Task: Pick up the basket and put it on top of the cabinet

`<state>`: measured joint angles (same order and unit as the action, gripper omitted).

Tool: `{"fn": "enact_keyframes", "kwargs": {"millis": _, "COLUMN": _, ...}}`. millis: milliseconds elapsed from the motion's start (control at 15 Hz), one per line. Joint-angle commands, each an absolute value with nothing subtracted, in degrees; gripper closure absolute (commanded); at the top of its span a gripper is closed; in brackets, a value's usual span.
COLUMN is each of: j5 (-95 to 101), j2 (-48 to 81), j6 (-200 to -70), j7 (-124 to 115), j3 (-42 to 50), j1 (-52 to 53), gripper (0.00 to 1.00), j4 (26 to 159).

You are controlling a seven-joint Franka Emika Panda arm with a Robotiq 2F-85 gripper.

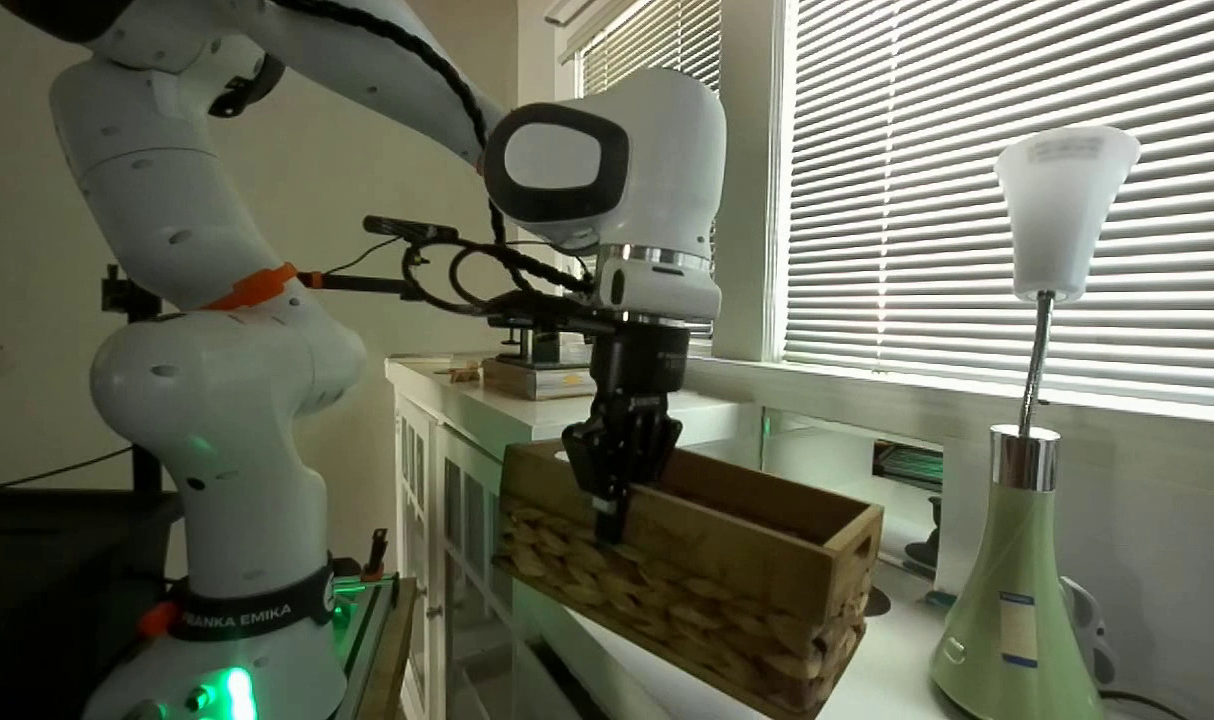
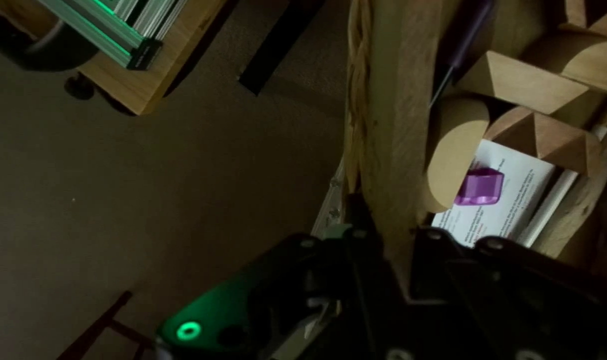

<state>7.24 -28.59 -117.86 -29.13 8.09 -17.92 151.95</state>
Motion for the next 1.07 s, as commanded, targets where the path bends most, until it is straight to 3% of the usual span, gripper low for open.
{"fn": "enact_keyframes", "kwargs": {"millis": 0, "j5": 11.3, "j2": -34.8, "j6": -113.5, "j7": -27.4, "j3": 4.3, "j1": -18.5, "gripper": 0.97, "j4": 150.2}}
{"fn": "enact_keyframes", "kwargs": {"millis": 1000, "j5": 8.2, "j2": -41.7, "j6": -106.8, "j7": -0.1, "j3": 3.8, "j1": -5.4, "gripper": 0.97, "j4": 139.2}}
